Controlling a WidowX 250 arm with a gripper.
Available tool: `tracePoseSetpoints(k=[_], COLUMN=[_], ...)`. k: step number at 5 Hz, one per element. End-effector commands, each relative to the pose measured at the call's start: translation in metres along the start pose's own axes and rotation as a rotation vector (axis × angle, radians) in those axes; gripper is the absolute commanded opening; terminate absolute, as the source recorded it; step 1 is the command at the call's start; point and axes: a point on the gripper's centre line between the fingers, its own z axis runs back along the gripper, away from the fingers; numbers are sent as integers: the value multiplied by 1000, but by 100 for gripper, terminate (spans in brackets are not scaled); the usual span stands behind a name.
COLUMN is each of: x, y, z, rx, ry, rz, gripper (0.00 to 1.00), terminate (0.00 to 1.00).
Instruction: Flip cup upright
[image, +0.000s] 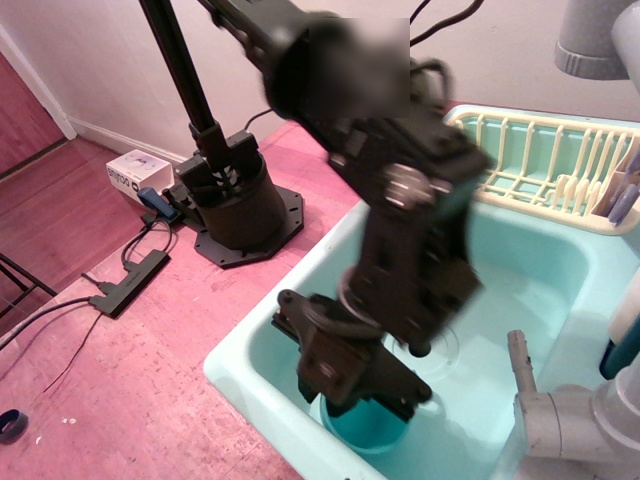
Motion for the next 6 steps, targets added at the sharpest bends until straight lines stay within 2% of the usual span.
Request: tracePoseSetpoints(k=[1,2,3,5,6], x=[12,9,12,16,16], y=[-17,-12,-1,19,24], z=[20,5,-6,1,38], rx=[375,485,488,441,383], ry=[64,86,67,51,73], rz=[-125,-128,-138,-150,-171], gripper=[0,0,100,100,100], terminate=[0,0,0,0,0])
